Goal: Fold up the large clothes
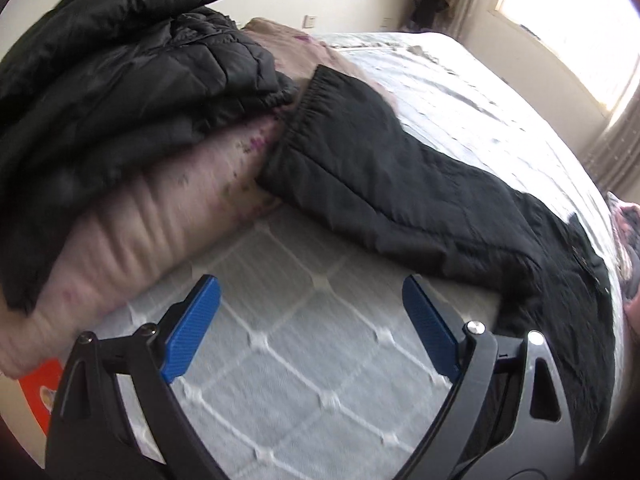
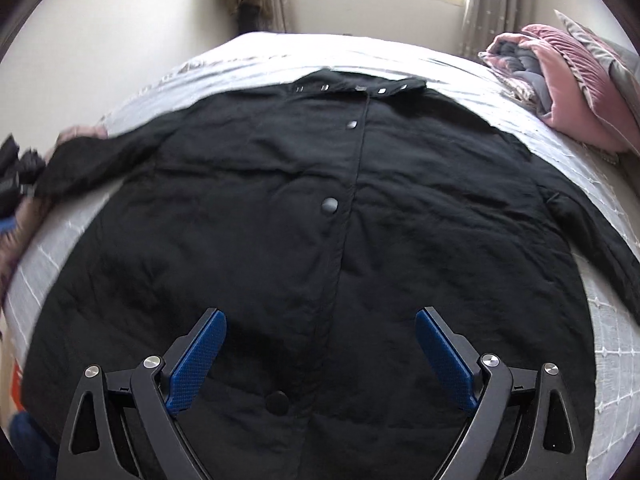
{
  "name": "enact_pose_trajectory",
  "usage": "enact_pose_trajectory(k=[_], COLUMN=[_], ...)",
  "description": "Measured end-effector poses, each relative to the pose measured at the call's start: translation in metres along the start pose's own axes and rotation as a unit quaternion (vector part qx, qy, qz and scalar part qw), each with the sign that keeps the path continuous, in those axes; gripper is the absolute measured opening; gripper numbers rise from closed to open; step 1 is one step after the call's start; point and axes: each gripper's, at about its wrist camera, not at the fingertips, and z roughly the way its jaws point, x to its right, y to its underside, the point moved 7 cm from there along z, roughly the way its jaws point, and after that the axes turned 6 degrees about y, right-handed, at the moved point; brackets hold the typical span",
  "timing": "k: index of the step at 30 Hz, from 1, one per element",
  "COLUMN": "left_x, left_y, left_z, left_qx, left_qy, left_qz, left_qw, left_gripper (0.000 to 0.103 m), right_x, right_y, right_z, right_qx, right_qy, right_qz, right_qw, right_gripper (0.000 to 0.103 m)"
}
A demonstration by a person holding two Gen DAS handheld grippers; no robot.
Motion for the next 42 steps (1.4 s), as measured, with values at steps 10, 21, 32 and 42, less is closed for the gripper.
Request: enact_pose_trajectory(k=[10, 21, 32, 42], left_x=[0.018, 0.044, 0.130, 0.363], left_y=[-0.037, -0.111, -0.120, -0.011], left_z=[0.075, -0.003, -0.062, -0.148], left_qx=[-0.002, 0.132, 0.163, 0.147], left_qy=[0.004, 0.003, 0.126, 0.333], left_qz=[-0.057, 0.025, 0.012, 0.181], left_qw=[0.9984, 0.9909, 0.9785, 0.9135], left_gripper=[0.006, 0.006, 0.007, 0.012], right_x=[0.031, 0.039, 0.064, 0.099], right_y=[0.004, -0.002, -0.005, -0.004], right_z=[0.003, -0.004, -0.004, -0.010], right_qx=[0.005, 0.019, 0.015, 0.013], right_qy=[0.017, 0.010, -0.010, -0.039], right_qz=[0.015, 0.034, 0.105, 0.188], right_qw=[1.000, 0.999, 0.994, 0.981], right_gripper=[0.097, 0.097, 0.097, 0.097])
